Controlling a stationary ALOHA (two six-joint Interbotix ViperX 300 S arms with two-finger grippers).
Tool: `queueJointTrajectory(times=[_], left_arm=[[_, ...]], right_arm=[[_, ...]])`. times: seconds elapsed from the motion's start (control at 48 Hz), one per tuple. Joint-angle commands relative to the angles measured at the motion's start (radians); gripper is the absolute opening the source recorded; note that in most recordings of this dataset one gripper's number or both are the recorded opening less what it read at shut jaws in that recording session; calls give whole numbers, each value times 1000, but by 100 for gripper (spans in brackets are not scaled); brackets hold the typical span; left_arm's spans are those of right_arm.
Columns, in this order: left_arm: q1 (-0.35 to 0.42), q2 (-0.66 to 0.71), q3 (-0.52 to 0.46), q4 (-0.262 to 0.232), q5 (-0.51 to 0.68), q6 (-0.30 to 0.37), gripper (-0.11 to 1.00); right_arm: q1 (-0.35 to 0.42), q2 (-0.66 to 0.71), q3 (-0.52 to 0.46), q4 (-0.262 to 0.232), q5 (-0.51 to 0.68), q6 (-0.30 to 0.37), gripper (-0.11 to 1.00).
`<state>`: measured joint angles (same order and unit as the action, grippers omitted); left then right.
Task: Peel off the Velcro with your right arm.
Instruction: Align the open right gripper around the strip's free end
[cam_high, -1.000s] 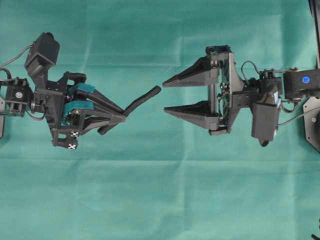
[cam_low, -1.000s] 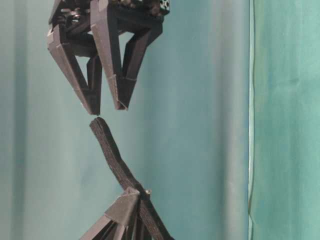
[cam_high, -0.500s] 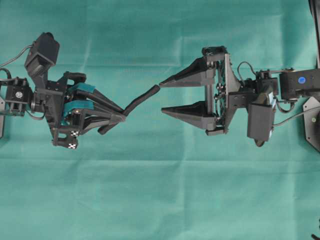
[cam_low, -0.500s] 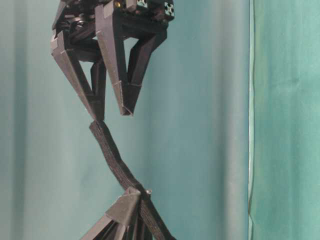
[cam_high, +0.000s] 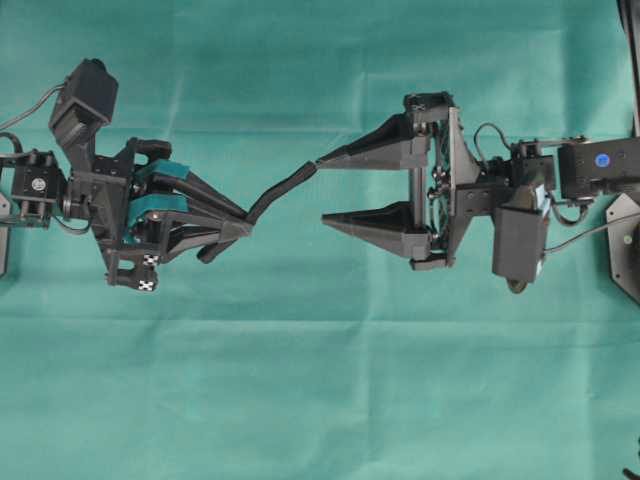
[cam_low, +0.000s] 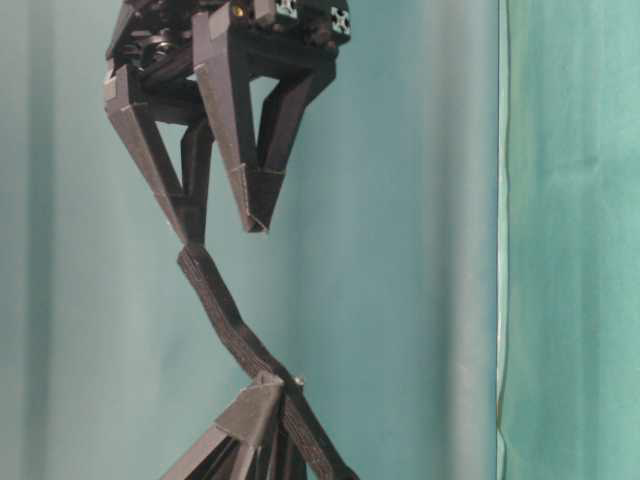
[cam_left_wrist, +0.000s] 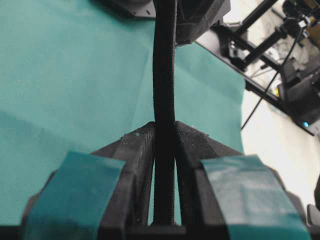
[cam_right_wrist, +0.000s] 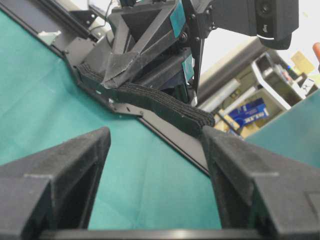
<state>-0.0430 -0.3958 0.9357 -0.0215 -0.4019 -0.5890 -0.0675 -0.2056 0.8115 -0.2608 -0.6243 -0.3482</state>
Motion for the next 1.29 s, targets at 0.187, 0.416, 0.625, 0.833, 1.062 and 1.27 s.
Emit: queueJointTrajectory(times=[0.187,0.416,0.625,0.833,1.062,1.27], left_arm=[[5,-6,-8,0,-11,0,10],[5,-6,-6,0,-11,0,10],[6,-8,-6,0,-11,2,10],[6,-6,-5,0,-11,2,10],[17,-3,-6,0,-11,2,10],[20,-2,-5,0,-11,2,10]], right_arm=[[5,-2,-6,3,-8,0,27],[2,-2,2,5,-5,0,27],[-5,-2,9,6,-5,0,27],[-5,-2,9,6,-5,2,27],[-5,0,6,8,-8,2,27],[-5,11,0,8,-9,2,27]])
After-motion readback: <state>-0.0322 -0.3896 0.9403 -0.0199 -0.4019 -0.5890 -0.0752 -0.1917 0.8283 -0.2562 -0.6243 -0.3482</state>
